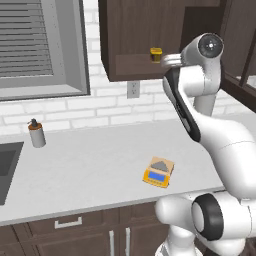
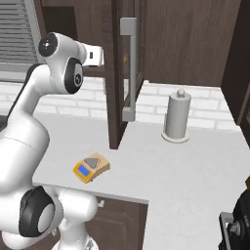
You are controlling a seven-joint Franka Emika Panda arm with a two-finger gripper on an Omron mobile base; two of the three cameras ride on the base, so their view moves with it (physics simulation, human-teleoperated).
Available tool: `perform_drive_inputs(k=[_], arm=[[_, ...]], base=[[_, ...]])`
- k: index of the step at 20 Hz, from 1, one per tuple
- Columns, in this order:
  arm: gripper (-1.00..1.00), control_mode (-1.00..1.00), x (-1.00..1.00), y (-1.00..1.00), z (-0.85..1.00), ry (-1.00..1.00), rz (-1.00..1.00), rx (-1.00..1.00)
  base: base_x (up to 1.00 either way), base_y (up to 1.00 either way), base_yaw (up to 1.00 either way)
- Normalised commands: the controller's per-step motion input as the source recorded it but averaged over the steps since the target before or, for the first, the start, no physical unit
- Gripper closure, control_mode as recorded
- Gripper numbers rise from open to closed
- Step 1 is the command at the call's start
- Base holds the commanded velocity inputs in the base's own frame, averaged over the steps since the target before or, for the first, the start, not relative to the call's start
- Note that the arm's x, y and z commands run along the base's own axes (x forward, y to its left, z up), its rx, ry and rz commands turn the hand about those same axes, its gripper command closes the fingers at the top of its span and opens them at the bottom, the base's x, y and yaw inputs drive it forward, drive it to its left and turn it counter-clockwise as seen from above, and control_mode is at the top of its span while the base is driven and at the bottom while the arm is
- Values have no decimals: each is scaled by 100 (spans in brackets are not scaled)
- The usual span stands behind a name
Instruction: Pick the bar and place it on the digital scale for weighing, and close the cabinet.
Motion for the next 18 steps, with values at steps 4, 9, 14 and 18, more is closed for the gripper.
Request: perform_drive_inputs(k=[4,9,14,18], arm=[[-100,-100,29,0,-20,-1,0,0],[-100,-100,33,0,-9,0,0,1],[-100,-100,26,-4,-2,0,0,1],[-100,-100,31,-8,-1,0,0,1]], base=[[0,0,0],[0,0,0],[0,0,0],[0,0,0]])
